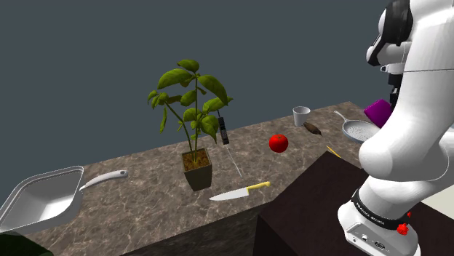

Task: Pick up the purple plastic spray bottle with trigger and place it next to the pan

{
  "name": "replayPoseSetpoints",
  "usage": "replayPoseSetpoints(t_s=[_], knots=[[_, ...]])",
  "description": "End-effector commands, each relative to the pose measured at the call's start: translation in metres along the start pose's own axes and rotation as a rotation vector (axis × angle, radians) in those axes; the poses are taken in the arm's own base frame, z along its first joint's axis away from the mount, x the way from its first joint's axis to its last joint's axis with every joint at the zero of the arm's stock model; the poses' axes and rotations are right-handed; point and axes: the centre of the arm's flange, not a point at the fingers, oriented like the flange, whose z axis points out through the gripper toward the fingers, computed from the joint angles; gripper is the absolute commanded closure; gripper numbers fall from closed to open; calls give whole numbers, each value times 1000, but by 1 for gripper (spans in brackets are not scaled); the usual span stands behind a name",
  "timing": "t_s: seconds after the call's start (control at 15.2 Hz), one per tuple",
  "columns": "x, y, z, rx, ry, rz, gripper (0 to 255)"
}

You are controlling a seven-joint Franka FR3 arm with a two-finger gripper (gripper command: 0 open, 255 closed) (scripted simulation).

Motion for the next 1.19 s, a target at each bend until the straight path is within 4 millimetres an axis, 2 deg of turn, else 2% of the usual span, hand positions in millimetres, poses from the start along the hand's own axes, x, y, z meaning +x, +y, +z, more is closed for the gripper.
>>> replayPoseSetpoints(t_s=[0.0, 1.12], knots=[[4, 0, 10, -1, 0, 0, 255], [31, 8, 95, -1, 0, 0, 255]])
